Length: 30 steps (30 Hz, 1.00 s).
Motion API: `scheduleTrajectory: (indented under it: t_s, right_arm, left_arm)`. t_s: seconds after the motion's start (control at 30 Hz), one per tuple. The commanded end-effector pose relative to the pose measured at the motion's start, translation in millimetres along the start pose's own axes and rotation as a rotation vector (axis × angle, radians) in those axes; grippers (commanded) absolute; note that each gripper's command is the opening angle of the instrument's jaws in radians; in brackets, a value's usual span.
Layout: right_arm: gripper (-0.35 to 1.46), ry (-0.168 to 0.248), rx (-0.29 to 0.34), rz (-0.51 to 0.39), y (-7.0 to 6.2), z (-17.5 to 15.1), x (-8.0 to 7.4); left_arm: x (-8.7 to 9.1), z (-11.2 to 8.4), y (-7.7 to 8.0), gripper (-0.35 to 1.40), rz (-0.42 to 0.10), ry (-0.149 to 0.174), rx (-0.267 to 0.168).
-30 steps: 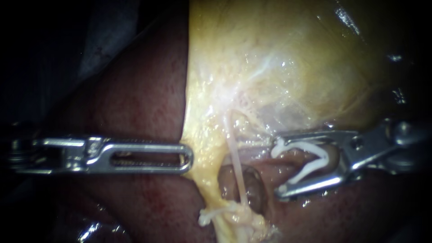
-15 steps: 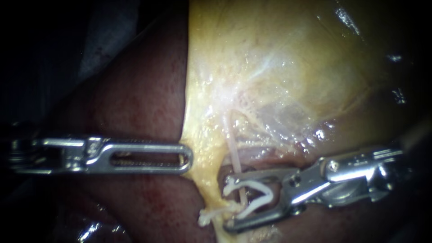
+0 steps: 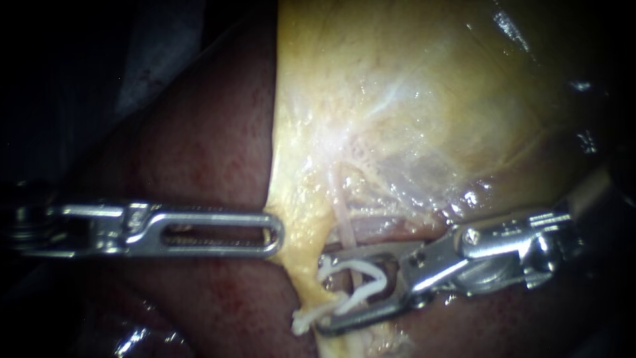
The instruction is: Clipping second clip left tube
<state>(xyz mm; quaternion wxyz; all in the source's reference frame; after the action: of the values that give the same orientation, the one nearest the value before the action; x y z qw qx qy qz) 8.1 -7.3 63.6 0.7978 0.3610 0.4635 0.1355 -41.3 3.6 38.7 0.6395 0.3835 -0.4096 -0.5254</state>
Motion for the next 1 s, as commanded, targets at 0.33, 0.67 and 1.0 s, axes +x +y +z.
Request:
scheduleTrajectory:
  t_s: [0.33, 0.67, 1.0]
  right_arm:
    - [0.51, -0.012, -0.002, 0.005, 0.3, 0.8, 0.4]
    - [0.49, -0.043, -0.01, 0.006, 0.7, 1.1, 0.5]
    - [0.48, -0.056, -0.017, 0.009, 1.1, 1.9, 0.9]
  left_arm:
    - [0.1, 0.2, -0.3, -0.35, 0.0, -0.002, -0.002]
    - [0.1, 0.3, -0.6, -0.35, -0.001, -0.003, -0.003]
    - [0.2, 0.5, -0.9, -0.35, -0.001, -0.004, -0.004]
